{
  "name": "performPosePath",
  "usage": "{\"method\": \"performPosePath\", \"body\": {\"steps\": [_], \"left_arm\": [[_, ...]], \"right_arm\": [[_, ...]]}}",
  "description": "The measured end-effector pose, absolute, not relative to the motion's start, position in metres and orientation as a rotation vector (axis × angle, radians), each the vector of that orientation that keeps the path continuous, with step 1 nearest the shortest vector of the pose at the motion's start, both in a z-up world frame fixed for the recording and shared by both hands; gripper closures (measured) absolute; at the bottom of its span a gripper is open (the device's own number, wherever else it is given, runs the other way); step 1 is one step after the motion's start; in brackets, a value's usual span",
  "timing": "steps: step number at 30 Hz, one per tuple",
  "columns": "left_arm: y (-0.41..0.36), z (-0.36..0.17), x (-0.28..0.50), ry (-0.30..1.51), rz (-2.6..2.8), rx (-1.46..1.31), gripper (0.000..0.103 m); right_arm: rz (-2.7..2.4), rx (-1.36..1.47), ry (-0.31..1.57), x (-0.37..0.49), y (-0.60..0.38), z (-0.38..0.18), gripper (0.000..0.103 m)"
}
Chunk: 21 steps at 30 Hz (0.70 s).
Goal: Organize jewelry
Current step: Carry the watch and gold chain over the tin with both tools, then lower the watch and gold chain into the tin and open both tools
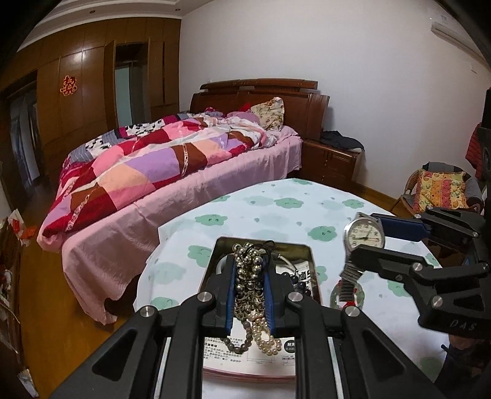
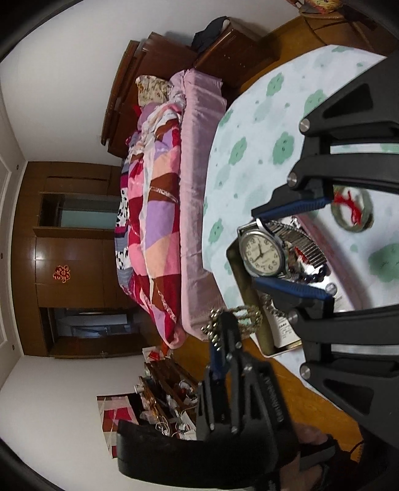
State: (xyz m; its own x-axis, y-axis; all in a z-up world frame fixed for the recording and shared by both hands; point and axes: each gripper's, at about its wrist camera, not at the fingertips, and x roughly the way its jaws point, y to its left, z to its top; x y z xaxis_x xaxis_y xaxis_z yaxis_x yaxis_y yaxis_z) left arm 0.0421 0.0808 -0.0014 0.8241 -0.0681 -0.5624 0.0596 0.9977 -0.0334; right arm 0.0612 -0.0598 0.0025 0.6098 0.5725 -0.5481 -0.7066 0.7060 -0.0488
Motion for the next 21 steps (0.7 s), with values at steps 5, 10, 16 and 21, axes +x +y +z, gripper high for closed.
{"method": "performPosePath", "body": {"steps": [5,10,16,21], "left_arm": [[0.085,-0.008,0.047,0.617,-0.062,-0.021,0.088],[0.091,-0.021,0.055,0.65,-0.047,-0.034,0.088],[0.095,-0.037,0.063,0.694,-0.045,-0.044,0.088],[0.093,-0.048,0.068,0.728,-0.052,-0.042,0.088]], "right_arm": [[0.777,-0.28,0.553,0.063,-0.043,-0.009,0.062],[0.794,-0.302,0.585,0.064,-0.03,-0.023,0.062],[0.802,-0.307,0.649,0.067,-0.023,-0.043,0.062],[0.806,-0.302,0.7,0.068,-0.021,-0.056,0.062]]}}
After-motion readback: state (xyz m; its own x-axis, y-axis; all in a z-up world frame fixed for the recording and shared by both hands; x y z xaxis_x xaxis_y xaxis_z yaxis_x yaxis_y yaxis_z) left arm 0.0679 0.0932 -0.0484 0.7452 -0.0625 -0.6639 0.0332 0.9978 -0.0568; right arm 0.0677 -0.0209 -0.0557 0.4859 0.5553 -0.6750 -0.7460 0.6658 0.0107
